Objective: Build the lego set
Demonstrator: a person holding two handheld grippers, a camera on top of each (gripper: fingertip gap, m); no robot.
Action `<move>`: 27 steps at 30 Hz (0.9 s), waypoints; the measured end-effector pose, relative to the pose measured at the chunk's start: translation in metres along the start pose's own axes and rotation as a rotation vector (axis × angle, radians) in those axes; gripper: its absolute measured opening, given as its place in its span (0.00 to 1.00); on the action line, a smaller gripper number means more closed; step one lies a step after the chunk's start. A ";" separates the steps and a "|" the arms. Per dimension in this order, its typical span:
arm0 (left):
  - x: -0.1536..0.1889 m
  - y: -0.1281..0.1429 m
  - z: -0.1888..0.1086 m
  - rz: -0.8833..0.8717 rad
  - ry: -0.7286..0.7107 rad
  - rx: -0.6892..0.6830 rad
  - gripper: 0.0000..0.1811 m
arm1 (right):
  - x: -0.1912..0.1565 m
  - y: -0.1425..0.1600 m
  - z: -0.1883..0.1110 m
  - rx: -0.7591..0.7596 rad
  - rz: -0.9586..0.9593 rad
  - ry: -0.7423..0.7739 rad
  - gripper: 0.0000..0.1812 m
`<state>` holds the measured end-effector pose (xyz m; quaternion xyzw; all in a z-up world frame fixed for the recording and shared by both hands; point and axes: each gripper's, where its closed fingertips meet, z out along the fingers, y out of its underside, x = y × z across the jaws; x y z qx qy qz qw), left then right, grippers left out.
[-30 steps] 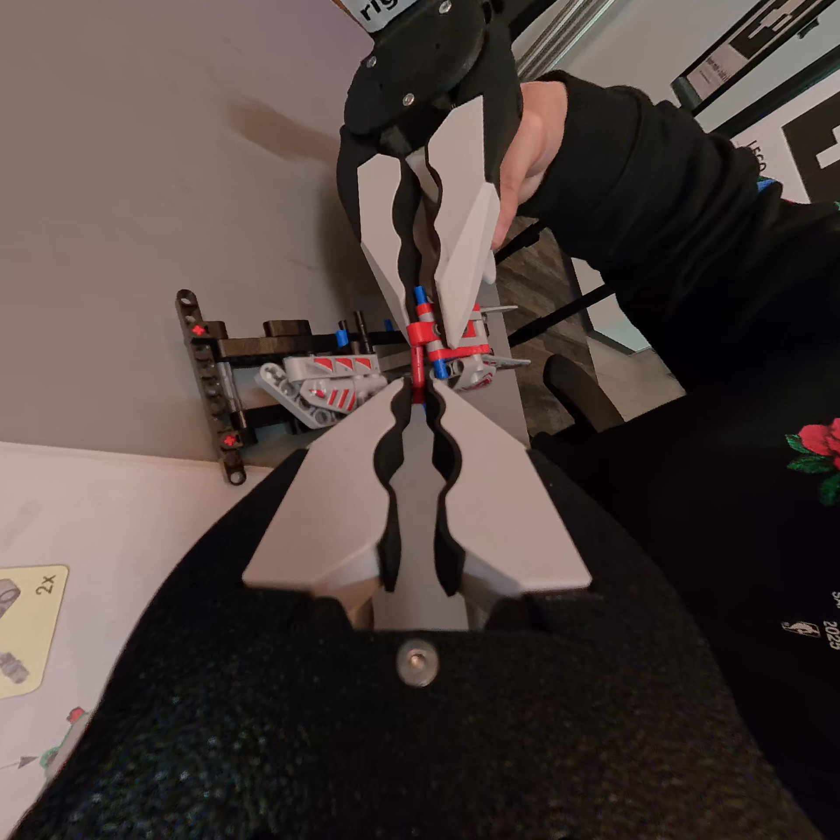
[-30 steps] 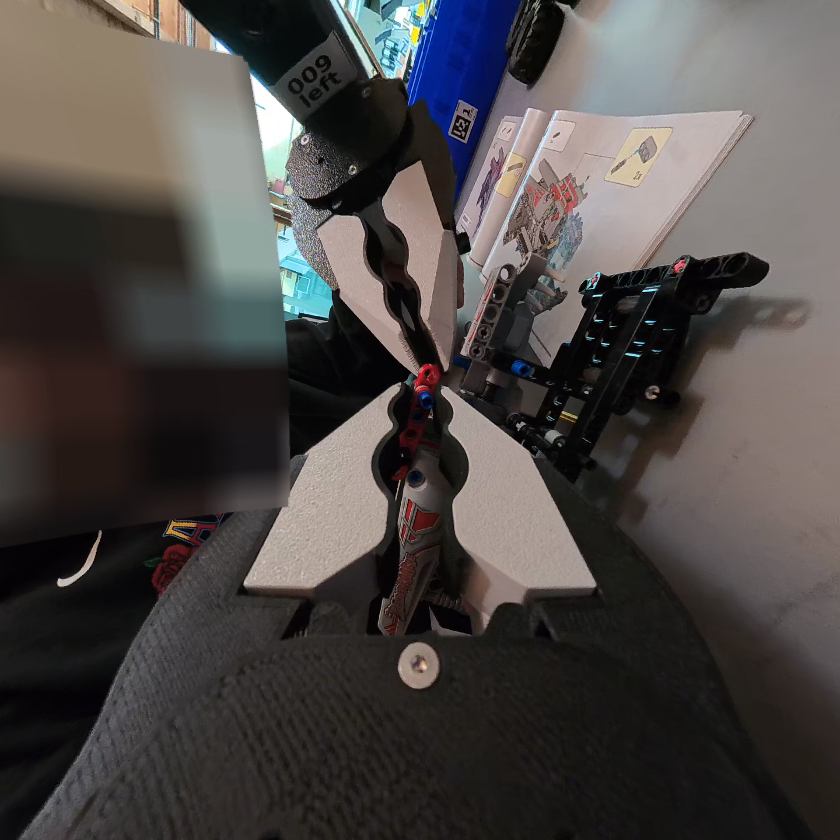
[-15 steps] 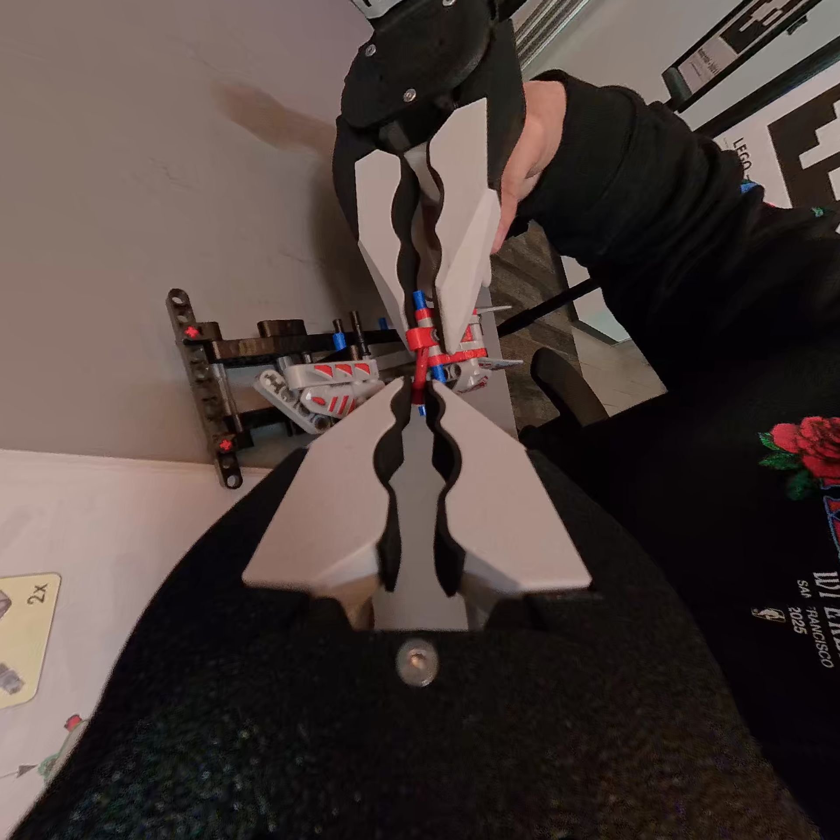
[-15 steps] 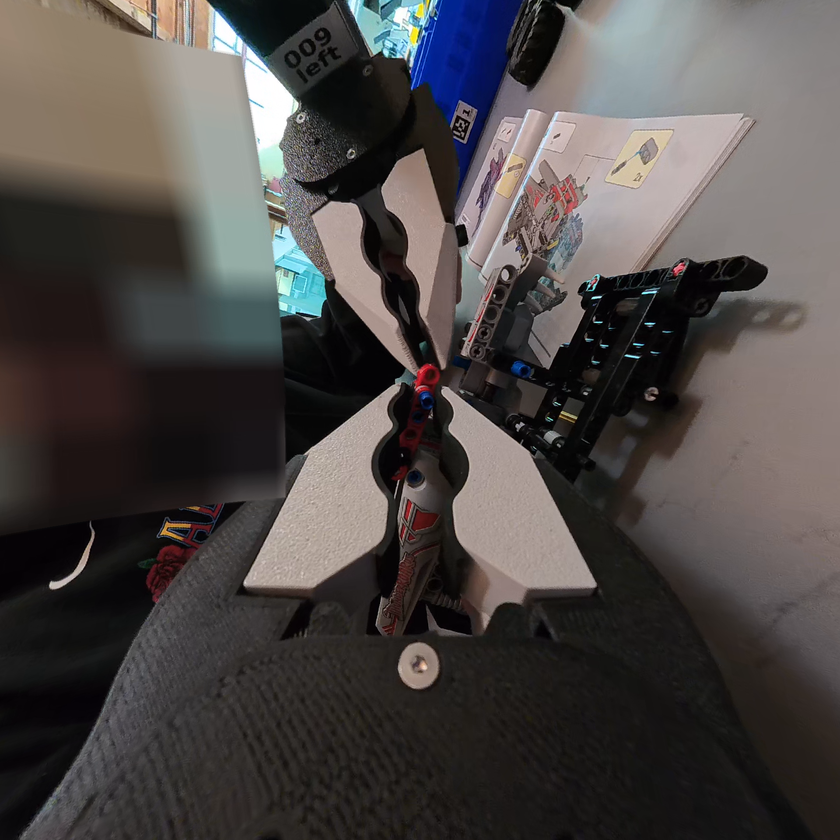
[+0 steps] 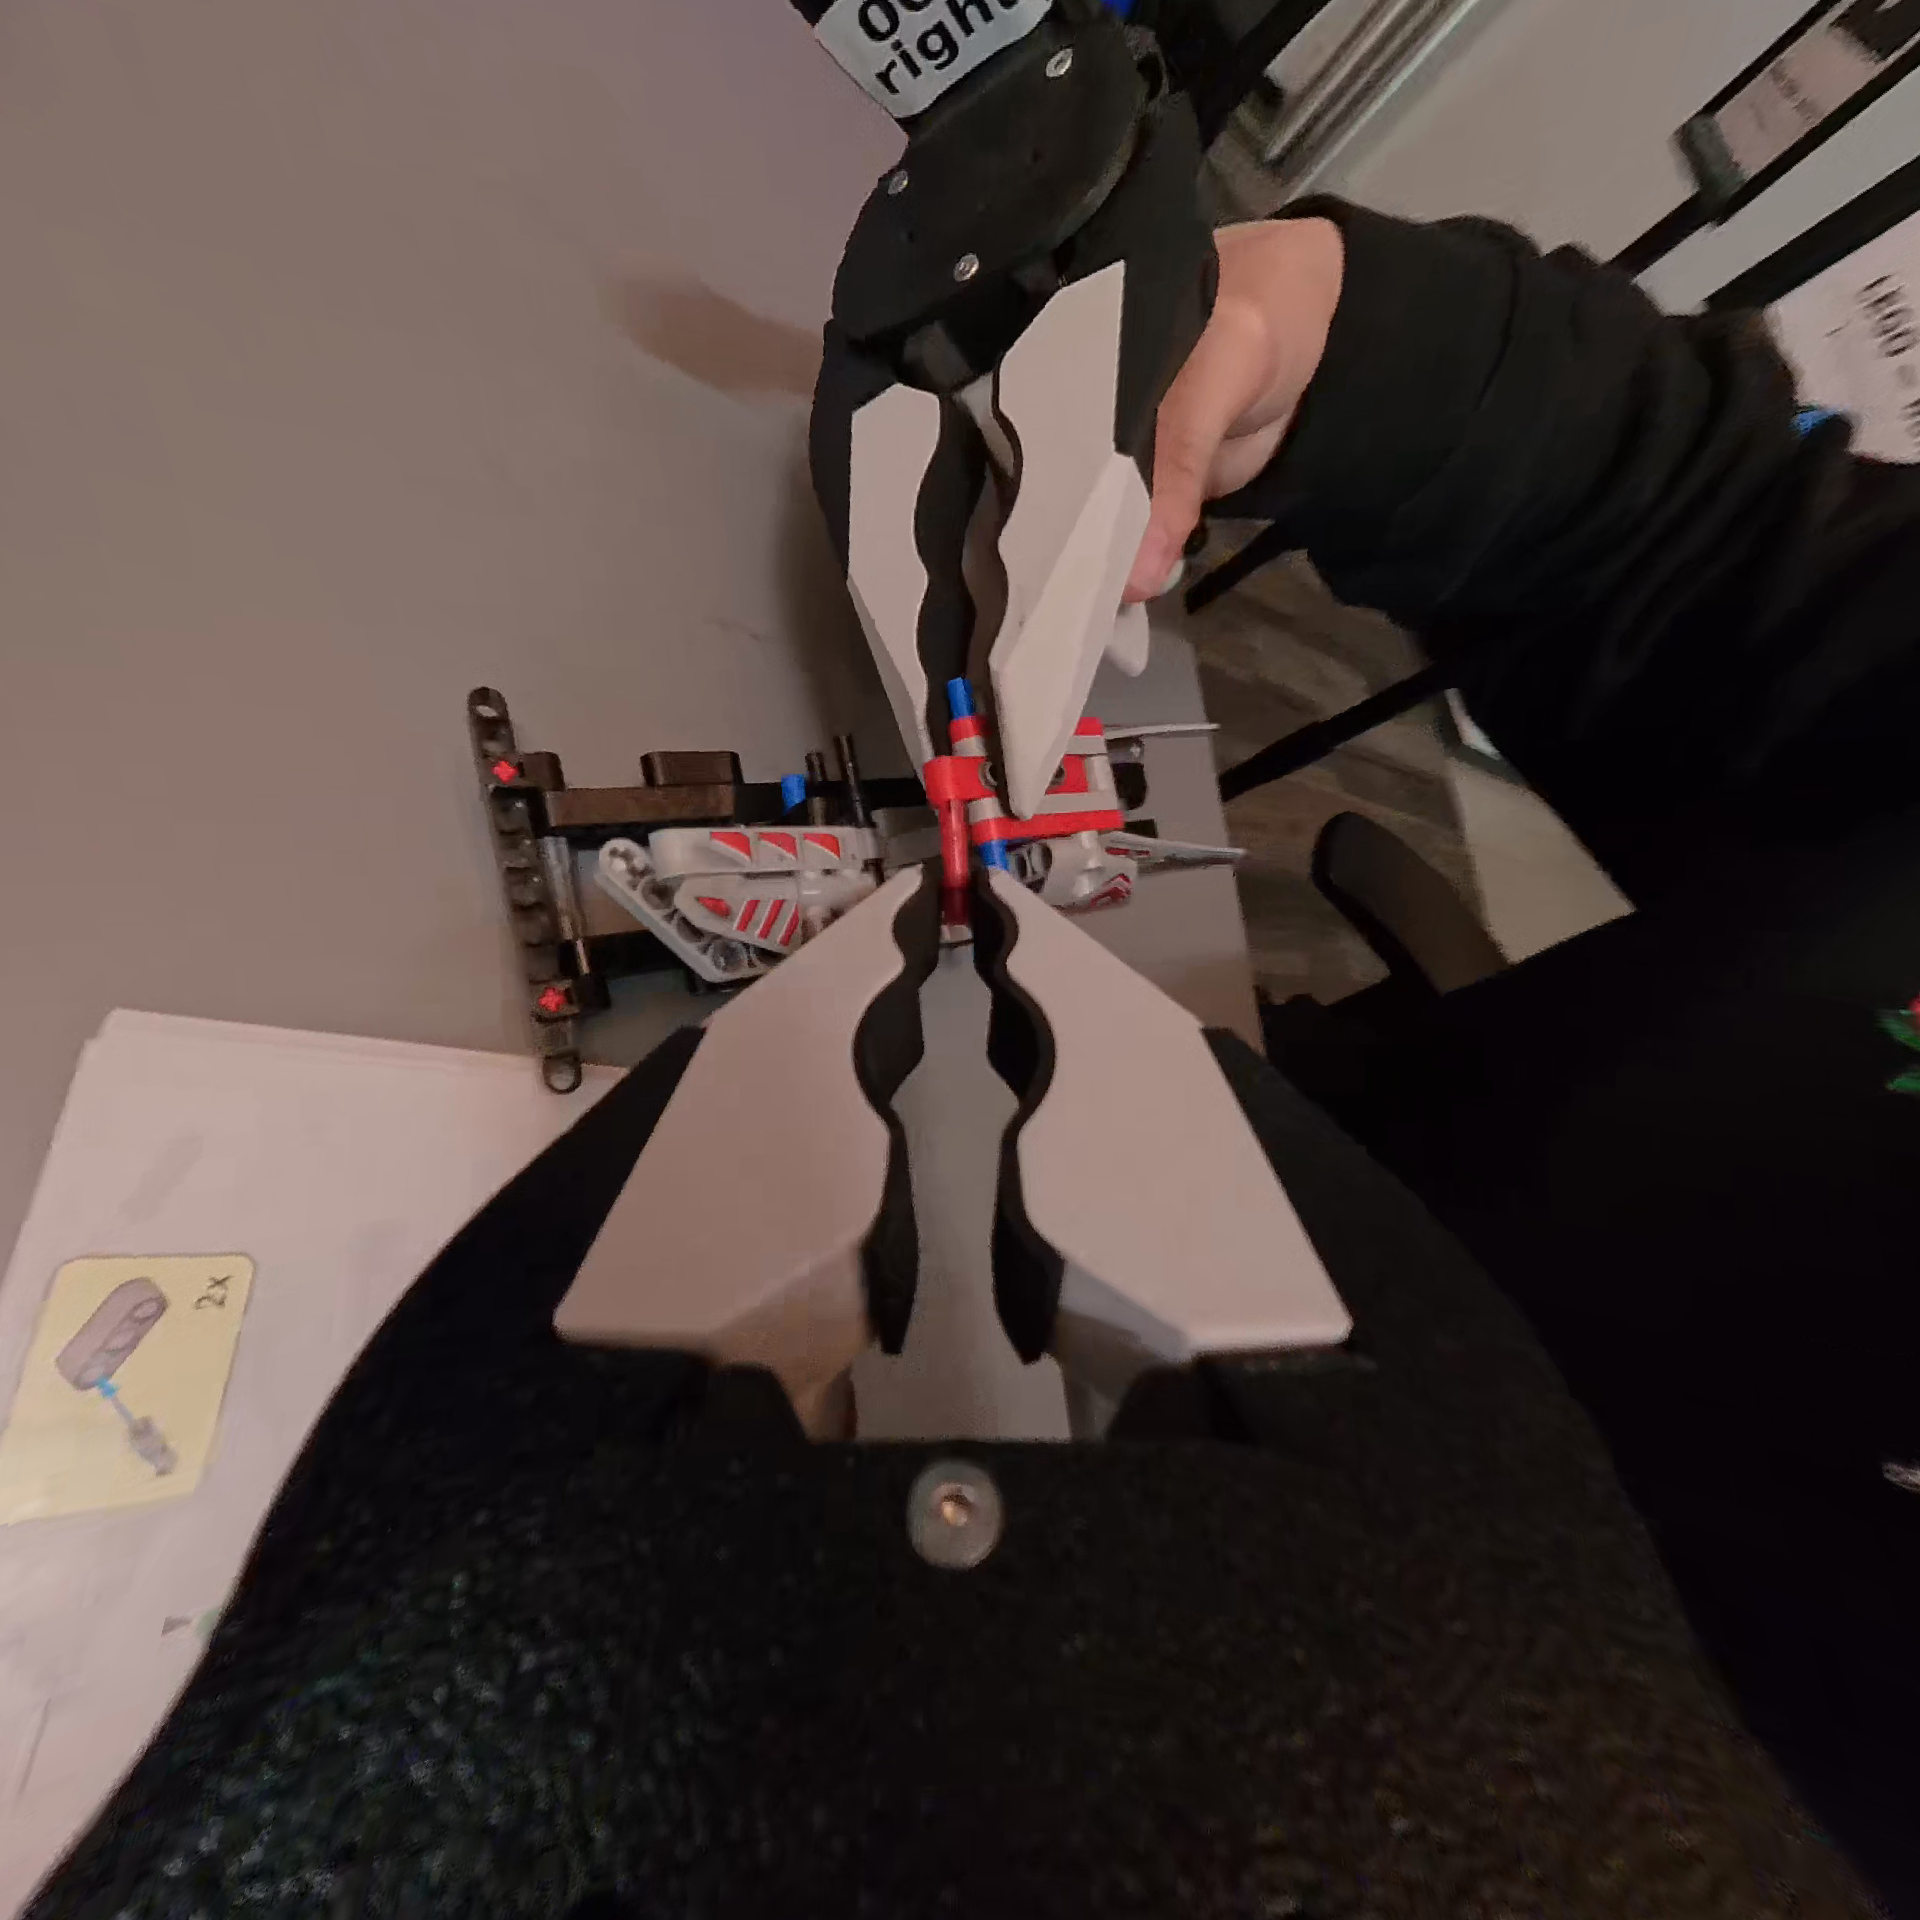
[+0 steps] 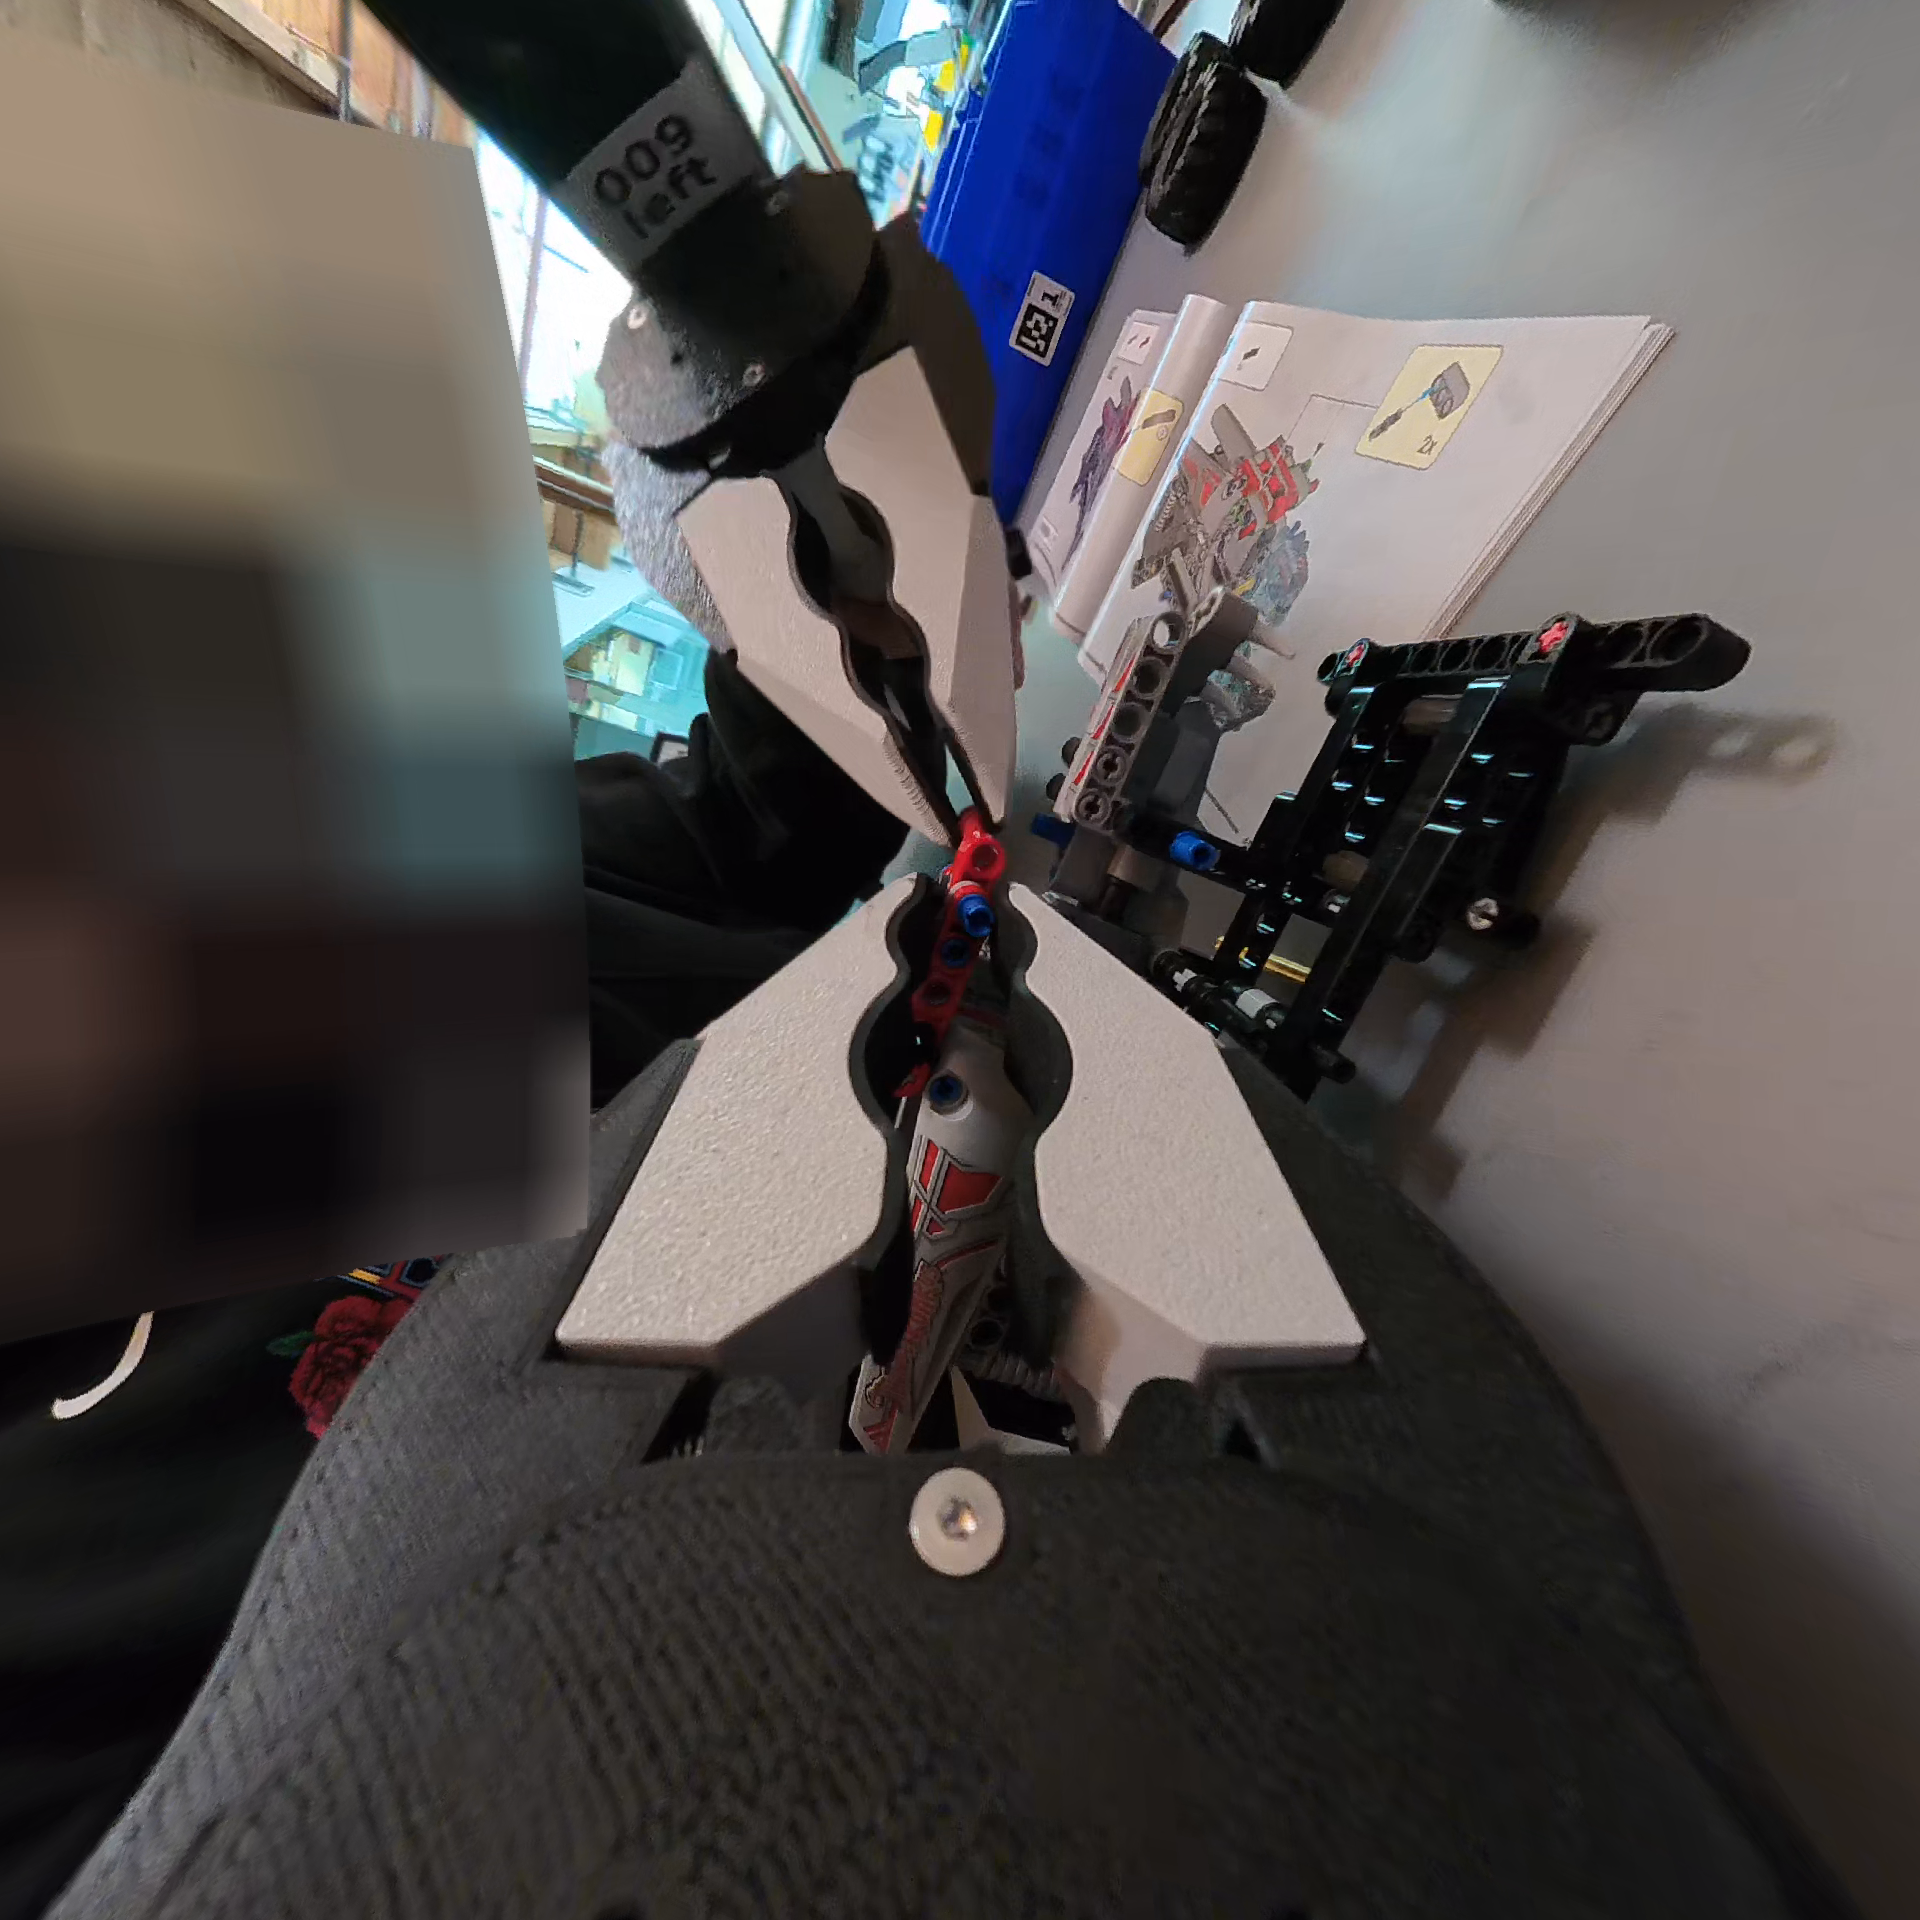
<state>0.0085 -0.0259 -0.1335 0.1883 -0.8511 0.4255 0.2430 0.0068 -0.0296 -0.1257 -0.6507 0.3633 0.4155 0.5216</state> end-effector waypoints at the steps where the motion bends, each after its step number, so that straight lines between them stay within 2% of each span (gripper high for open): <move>1: -0.001 0.000 0.000 0.017 -0.032 -0.002 0.02 | 0.000 0.000 0.000 0.004 0.002 -0.006 0.05; 3: 0.000 -0.002 0.000 0.012 -0.043 0.013 0.02 | 0.000 -0.001 -0.001 0.009 0.001 -0.012 0.05; 8: 0.002 -0.005 -0.002 -0.136 0.119 0.081 0.02 | 0.001 -0.002 -0.001 0.009 -0.015 -0.007 0.06; 10: 0.001 -0.004 0.000 -0.164 0.138 0.091 0.02 | 0.001 -0.003 -0.002 0.010 -0.013 -0.015 0.05; 13: -0.002 -0.007 0.000 -0.152 0.103 0.125 0.02 | 0.002 -0.004 -0.003 0.029 0.001 -0.035 0.06; 18: -0.012 -0.008 0.001 0.002 -0.102 0.084 0.01 | 0.002 -0.003 -0.002 0.018 -0.004 -0.048 0.06; 24: -0.005 -0.008 0.001 -0.034 -0.076 0.114 0.02 | 0.003 -0.005 -0.004 0.015 -0.046 -0.006 0.06; 27: -0.006 -0.009 0.001 -0.009 -0.115 0.160 0.02 | 0.003 -0.006 -0.005 0.035 -0.056 -0.007 0.06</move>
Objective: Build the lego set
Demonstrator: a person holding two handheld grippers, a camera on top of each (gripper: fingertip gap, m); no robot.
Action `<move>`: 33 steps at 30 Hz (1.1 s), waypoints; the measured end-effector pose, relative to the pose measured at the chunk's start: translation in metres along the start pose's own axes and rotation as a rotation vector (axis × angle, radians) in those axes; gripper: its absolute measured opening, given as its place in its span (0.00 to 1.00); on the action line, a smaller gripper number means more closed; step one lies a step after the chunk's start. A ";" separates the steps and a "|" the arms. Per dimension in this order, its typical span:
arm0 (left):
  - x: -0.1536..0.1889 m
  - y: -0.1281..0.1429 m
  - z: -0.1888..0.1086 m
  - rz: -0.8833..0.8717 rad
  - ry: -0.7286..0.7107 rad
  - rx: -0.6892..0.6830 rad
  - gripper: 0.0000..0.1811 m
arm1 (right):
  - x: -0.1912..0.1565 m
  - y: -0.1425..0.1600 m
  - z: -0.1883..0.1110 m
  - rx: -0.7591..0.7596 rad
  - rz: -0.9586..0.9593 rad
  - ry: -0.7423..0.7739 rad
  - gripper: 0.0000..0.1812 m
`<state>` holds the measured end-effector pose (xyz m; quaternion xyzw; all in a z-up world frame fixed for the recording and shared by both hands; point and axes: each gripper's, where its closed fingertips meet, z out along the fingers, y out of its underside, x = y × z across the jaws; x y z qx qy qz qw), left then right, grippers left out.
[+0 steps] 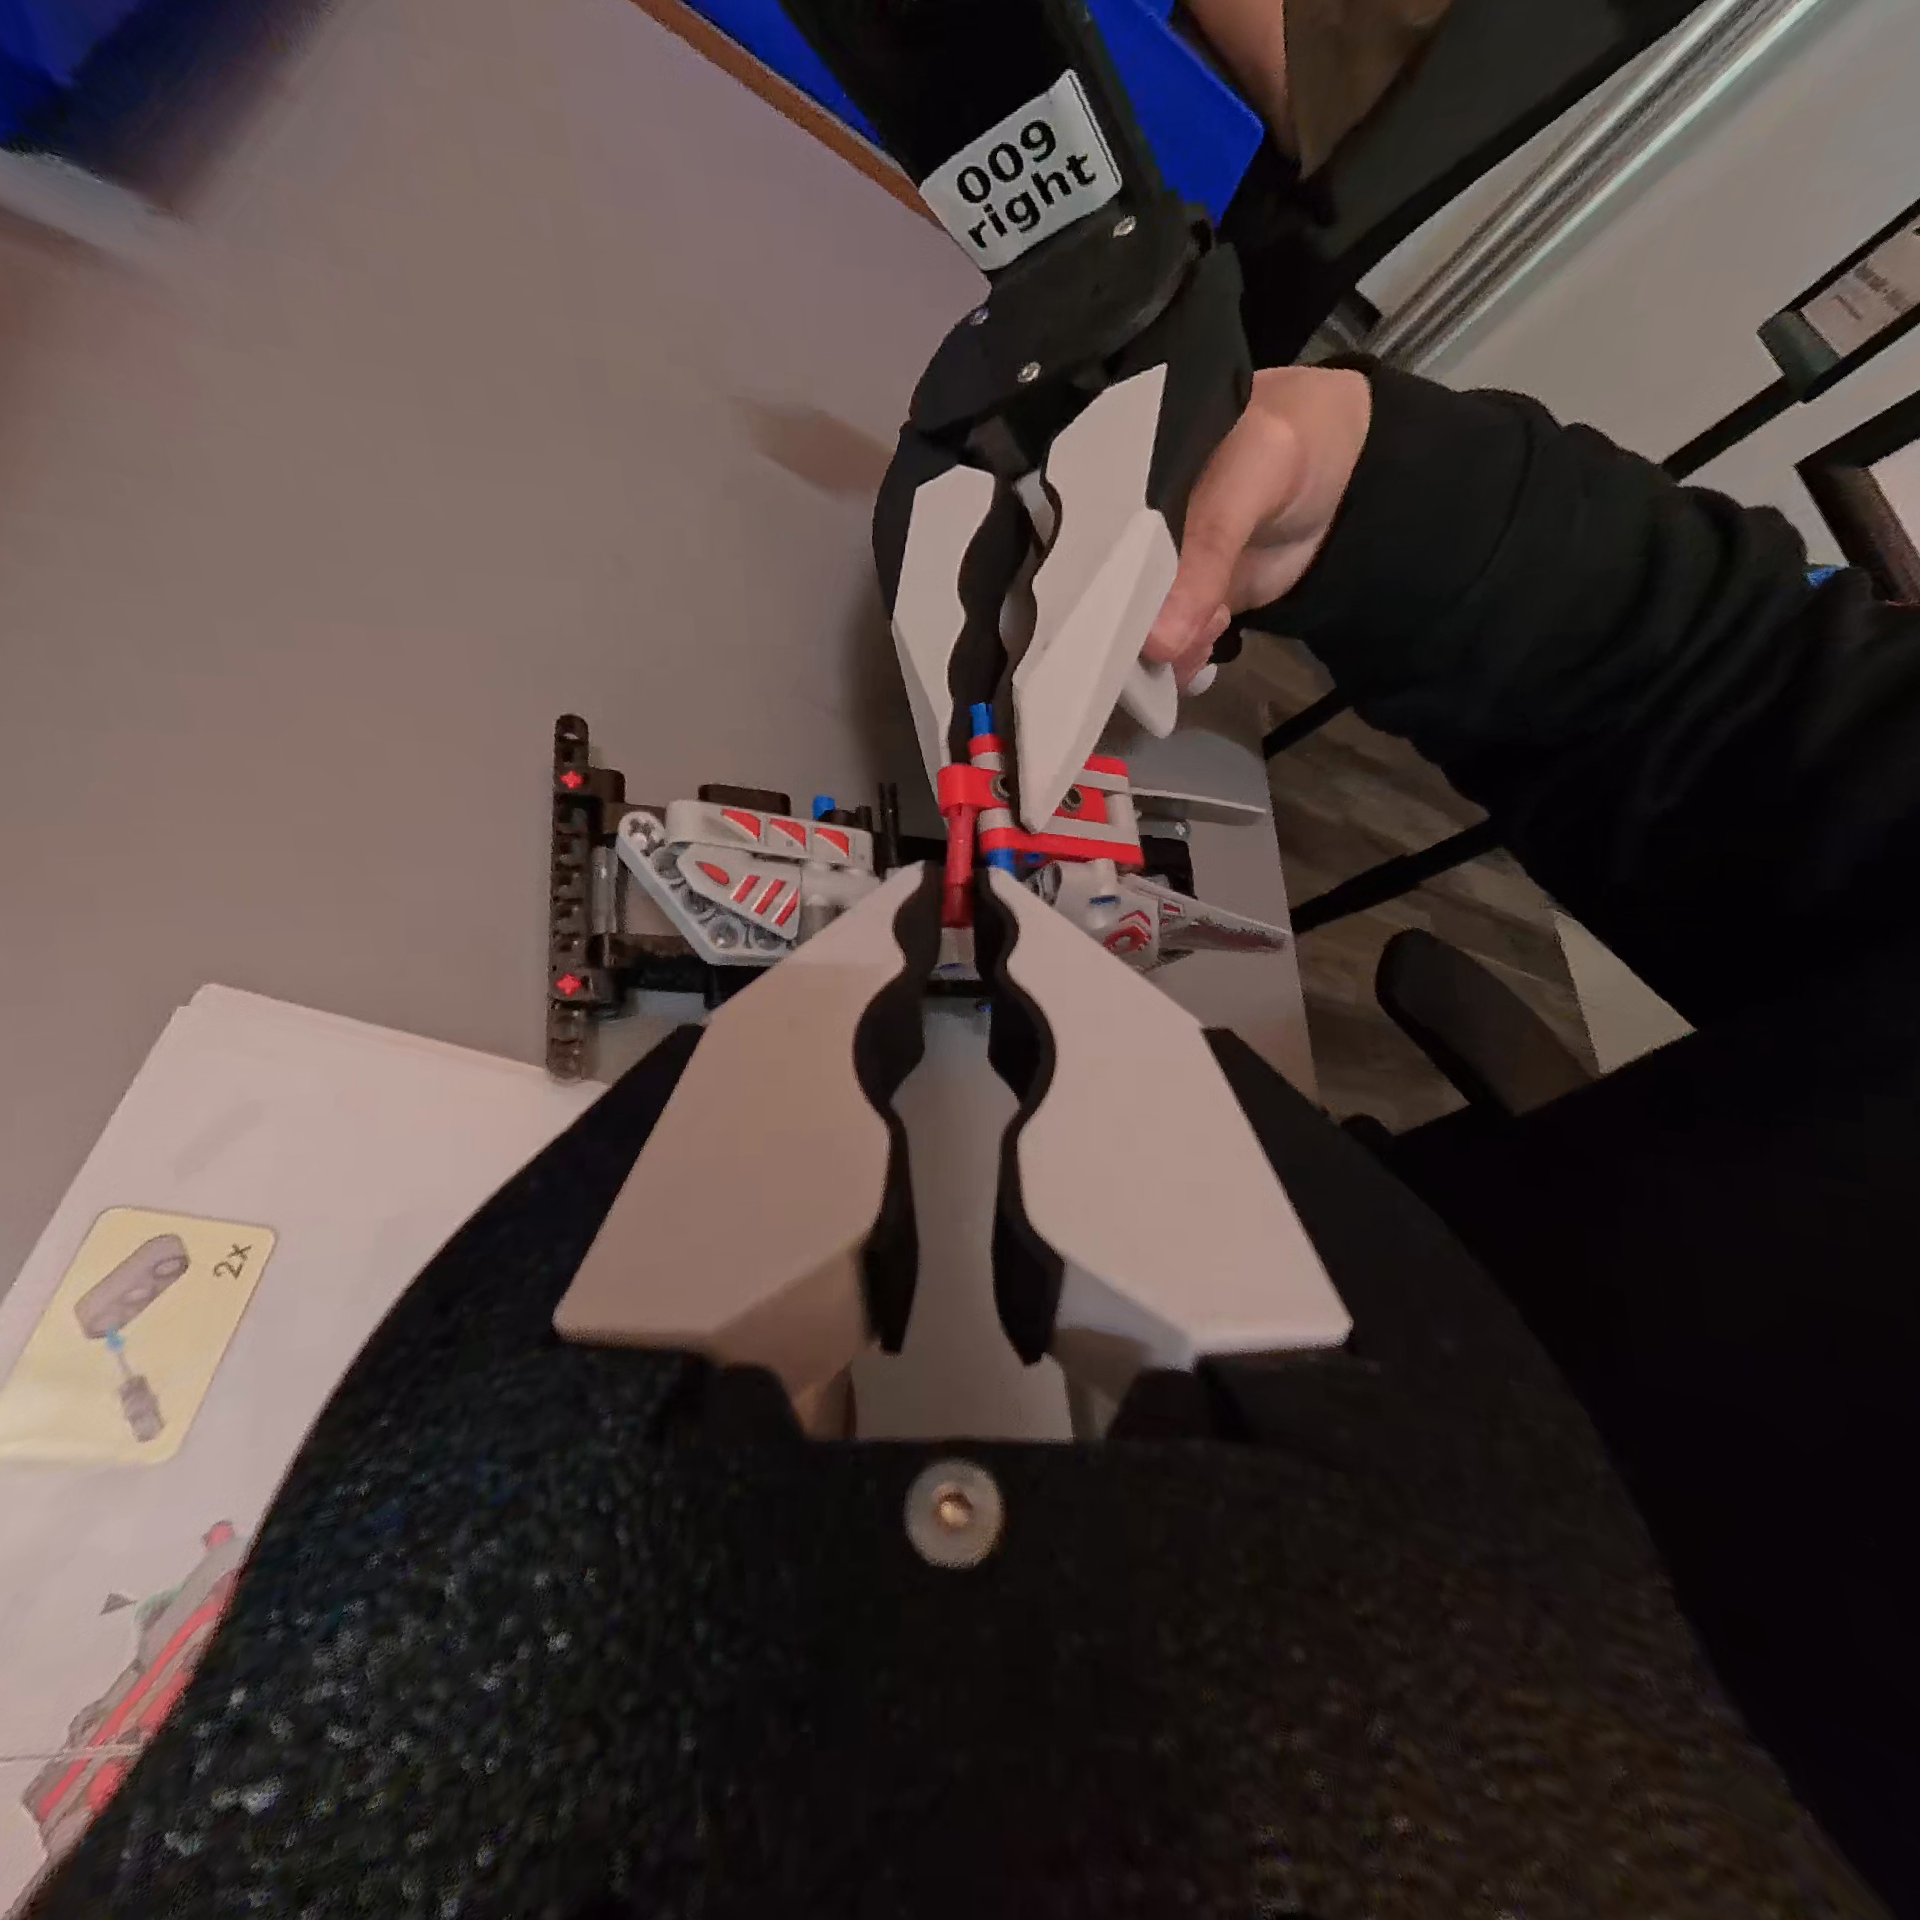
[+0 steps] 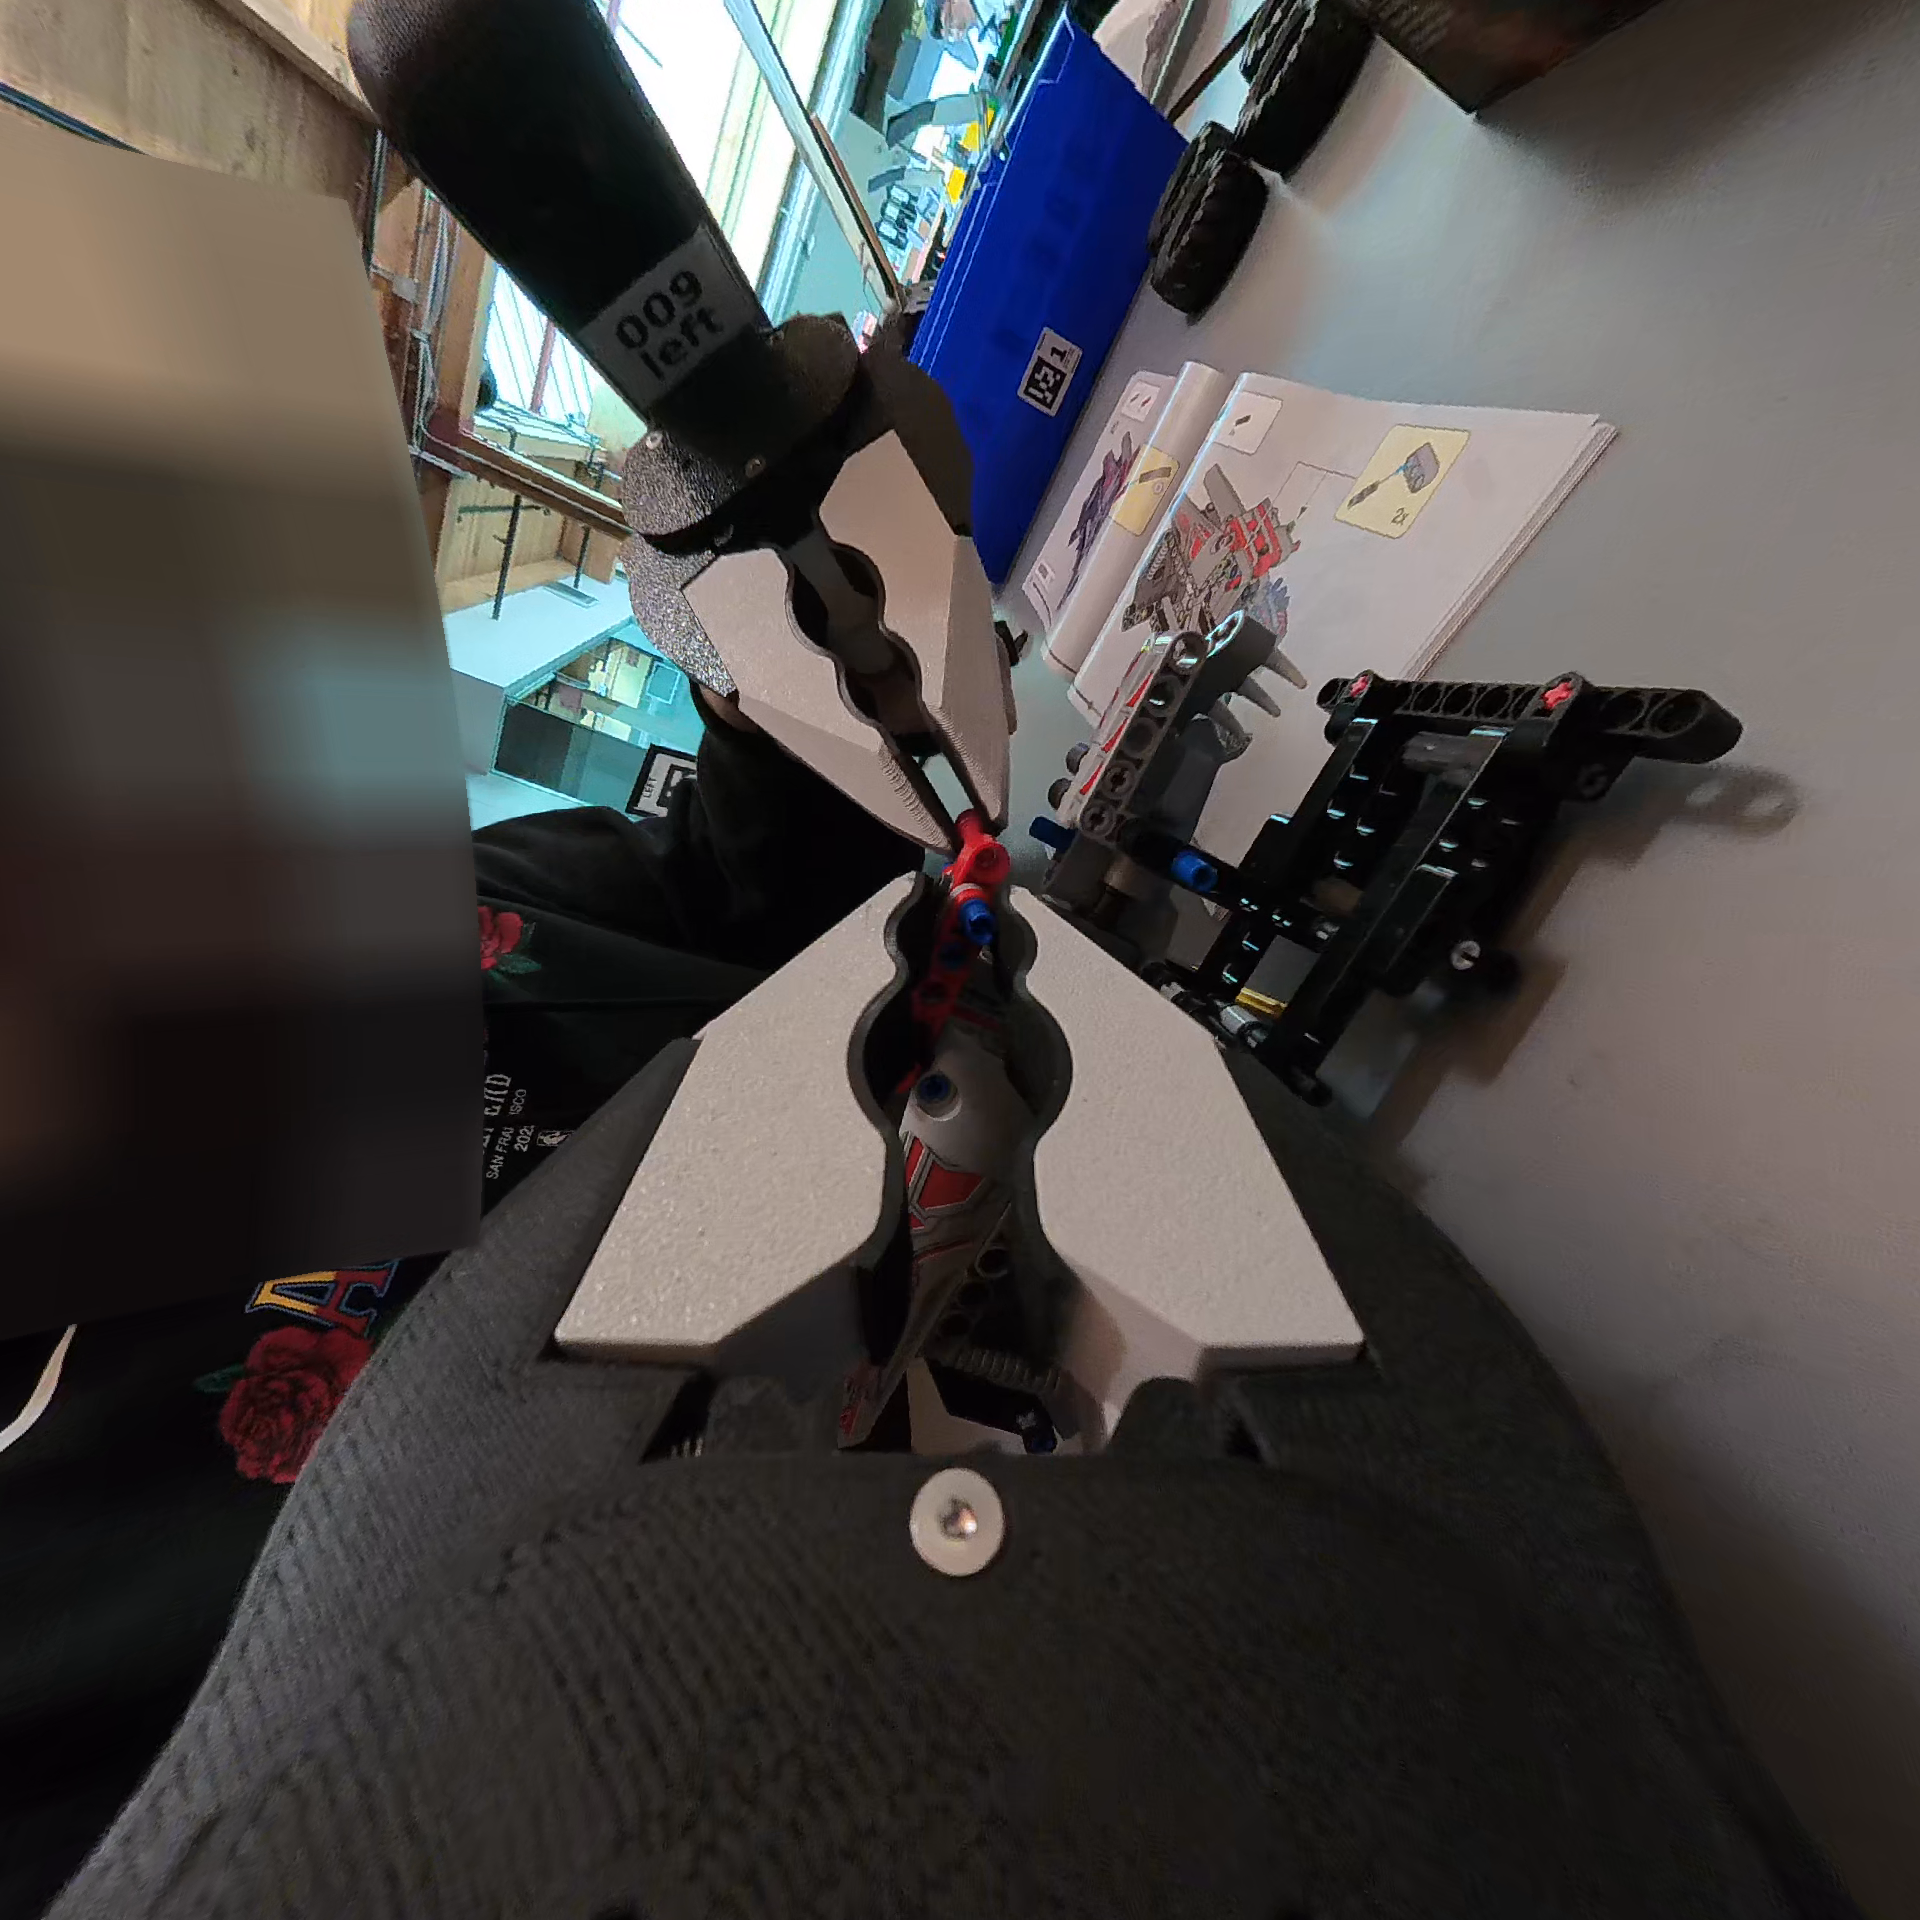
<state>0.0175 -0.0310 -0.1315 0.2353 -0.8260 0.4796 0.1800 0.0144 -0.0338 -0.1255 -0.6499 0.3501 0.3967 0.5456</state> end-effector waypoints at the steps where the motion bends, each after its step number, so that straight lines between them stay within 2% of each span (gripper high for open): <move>1: 0.000 0.000 0.000 0.008 -0.008 0.024 0.02 | 0.000 0.000 0.000 0.002 -0.009 0.003 0.06; 4: -0.003 -0.002 -0.002 0.033 -0.051 0.107 0.02 | 0.002 -0.003 -0.002 0.003 -0.069 0.059 0.07; 8: -0.004 -0.009 -0.018 0.098 -0.117 0.221 0.02 | -0.006 -0.010 -0.015 0.014 -0.232 0.203 0.27; 12: 0.012 -0.025 -0.035 0.256 -0.146 0.354 0.02 | -0.030 -0.032 -0.025 0.120 -0.400 0.312 0.29; 15: 0.029 -0.031 -0.043 0.422 -0.192 0.403 0.02 | -0.051 -0.041 -0.016 0.186 -0.381 0.251 0.18; 20: 0.047 -0.036 -0.048 0.664 -0.302 0.440 0.02 | -0.060 -0.028 0.009 0.138 -0.336 0.173 0.17; 24: 0.050 -0.035 -0.045 0.730 -0.345 0.424 0.02 | -0.070 -0.020 0.021 0.125 -0.311 0.091 0.09; 25: 0.049 -0.034 -0.046 0.743 -0.366 0.423 0.02 | -0.070 -0.018 0.023 0.115 -0.317 0.087 0.03; 29: 0.053 -0.035 -0.049 0.835 -0.388 0.476 0.03 | -0.071 -0.019 0.023 0.126 -0.348 0.110 0.02; 33: 0.051 -0.033 -0.055 0.900 -0.436 0.521 0.04 | -0.081 -0.026 0.018 0.204 -0.238 -0.022 0.01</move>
